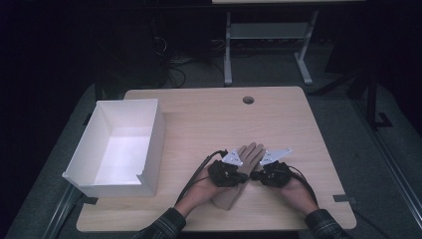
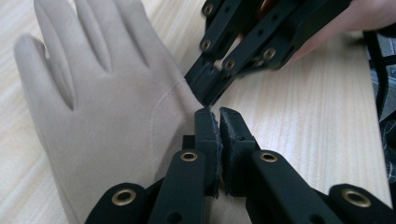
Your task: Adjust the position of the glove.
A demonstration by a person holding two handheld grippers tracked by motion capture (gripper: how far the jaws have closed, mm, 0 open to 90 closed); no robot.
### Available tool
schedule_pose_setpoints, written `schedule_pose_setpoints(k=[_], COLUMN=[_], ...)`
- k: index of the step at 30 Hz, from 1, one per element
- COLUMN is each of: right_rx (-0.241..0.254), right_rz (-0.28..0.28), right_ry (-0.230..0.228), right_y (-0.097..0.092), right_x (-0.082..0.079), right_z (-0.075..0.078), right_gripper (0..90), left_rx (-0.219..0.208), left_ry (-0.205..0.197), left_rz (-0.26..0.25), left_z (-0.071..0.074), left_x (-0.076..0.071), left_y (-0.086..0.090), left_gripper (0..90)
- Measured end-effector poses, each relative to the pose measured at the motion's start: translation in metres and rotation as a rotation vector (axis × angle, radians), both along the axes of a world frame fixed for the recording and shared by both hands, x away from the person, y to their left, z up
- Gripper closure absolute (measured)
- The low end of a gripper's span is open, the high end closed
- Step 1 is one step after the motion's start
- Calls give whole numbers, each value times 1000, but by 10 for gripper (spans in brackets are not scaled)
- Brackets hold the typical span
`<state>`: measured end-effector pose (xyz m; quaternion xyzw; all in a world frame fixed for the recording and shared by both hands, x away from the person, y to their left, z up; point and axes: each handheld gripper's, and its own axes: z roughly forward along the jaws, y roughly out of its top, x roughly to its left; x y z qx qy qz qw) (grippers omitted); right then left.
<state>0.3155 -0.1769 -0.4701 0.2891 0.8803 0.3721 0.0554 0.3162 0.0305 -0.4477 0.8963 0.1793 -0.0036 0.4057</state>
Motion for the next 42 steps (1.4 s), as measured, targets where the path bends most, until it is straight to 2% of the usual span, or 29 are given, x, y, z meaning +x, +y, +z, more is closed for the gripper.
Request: schedule_pose_setpoints(k=[3, 5, 8, 10, 13, 17, 20, 22, 23, 26, 29, 35, 38, 42], right_rx=[-8, 3, 10, 14, 9, -8, -18, -34, -41, -53, -49, -30, -16, -12], right_rz=[-14, -40, -85, -111, -149, -192, -223, -232, -231, -232, -224, -219, -218, -214], right_ry=[-10, -10, -20, -15, -25, -48, -45, -47, -43, -57, -62, -82, -84, -88], right_y=[-9, -18, -32, -41, -51, -59, -60, -60, -60, -58, -57, -58, -58, -58], right_x=[0, 0, 1, 0, -1, 0, 3, 4, 5, 4, 4, 3, 2, 2], right_z=[1, 4, 6, 8, 8, 6, 1, -2, -3, -4, -6, -9, -11, -11], right_gripper=[885, 853, 754, 681, 580, 434, 344, 296, 282, 259, 231, 190, 169, 157], left_rx=[-7, -25, -53, -63, -36, 1, 74, 89, 89, 132, 147, 212, 221, 203], left_ry=[11, 22, 15, 22, 36, 51, 24, 19, 20, -16, -23, -75, -80, -80], left_rz=[8, 4, 13, 11, -1, -22, -19, -12, -2, 12, 29, 71, 86, 93], left_z=[-2, -1, 4, 7, 4, -4, -7, -7, -7, -5, -3, 0, 2, 5], left_x=[1, 2, 0, -1, -2, -9, -12, -11, -11, -11, -10, -5, -2, 0], left_y=[1, 2, 4, 5, 2, -5, -5, 0, 2, 13, 26, 46, 52, 55], left_gripper=[831, 781, 750, 791, 850, 868, 883, 892, 893, 893, 893, 893, 887, 848])
